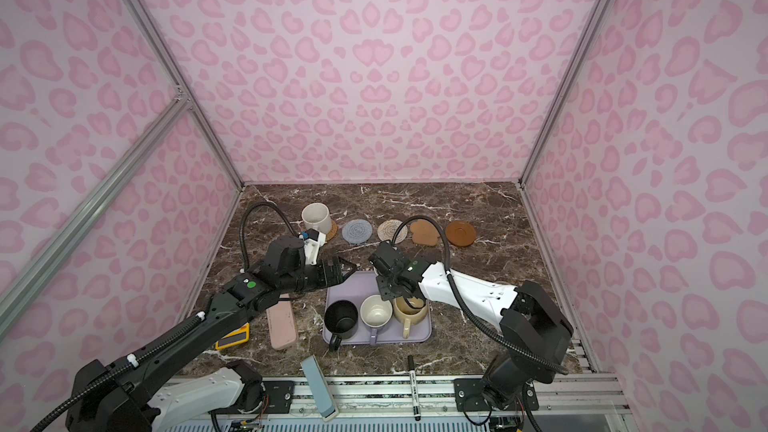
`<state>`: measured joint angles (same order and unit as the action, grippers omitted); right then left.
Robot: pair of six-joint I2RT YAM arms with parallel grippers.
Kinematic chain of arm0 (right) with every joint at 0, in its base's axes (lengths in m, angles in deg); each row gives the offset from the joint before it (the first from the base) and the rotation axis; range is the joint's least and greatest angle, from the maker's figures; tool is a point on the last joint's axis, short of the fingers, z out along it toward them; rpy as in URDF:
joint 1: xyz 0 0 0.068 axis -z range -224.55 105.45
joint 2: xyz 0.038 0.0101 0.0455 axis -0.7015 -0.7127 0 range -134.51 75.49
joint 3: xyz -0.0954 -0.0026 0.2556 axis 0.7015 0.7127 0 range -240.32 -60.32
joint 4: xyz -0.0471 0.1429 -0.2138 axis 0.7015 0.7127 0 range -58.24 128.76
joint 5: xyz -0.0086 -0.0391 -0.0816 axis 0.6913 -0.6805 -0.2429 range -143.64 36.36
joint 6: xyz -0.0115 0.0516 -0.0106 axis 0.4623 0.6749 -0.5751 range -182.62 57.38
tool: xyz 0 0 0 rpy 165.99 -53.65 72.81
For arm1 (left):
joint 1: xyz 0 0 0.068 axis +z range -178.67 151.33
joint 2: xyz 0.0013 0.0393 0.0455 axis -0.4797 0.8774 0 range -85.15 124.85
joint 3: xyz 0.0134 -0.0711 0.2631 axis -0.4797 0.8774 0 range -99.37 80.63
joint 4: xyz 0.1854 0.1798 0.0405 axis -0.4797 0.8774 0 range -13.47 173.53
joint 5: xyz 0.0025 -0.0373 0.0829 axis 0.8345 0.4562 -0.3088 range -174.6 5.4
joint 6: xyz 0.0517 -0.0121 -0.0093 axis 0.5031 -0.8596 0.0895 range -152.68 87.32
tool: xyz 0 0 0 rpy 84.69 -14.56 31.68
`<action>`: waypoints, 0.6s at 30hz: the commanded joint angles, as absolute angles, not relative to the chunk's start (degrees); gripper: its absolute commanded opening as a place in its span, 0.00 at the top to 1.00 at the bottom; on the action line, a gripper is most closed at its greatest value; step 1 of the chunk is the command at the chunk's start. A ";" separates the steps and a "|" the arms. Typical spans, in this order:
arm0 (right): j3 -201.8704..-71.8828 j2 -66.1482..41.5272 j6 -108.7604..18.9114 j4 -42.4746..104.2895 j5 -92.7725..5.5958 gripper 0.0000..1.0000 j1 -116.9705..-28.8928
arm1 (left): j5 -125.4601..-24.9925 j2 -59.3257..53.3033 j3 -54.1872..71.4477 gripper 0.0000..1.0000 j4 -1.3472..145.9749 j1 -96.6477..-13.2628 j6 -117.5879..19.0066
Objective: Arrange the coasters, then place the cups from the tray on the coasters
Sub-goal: 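Lower the right gripper onto the light blue mug on the tray and close it, then lift the light blue mug with the right gripper toward the light blue coaster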
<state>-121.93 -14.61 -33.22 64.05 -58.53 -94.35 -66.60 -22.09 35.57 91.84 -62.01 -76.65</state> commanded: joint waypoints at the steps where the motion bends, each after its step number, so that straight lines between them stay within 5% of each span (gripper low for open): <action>1: -121.65 -15.49 -32.65 62.19 -60.29 0.58 -94.21 | -67.81 -21.96 35.89 0.03 89.98 -61.98 -77.40; 18: -121.86 -17.74 -33.09 60.14 -60.93 0.76 -94.29 | -66.52 -24.02 38.07 0.03 85.77 -61.98 -79.34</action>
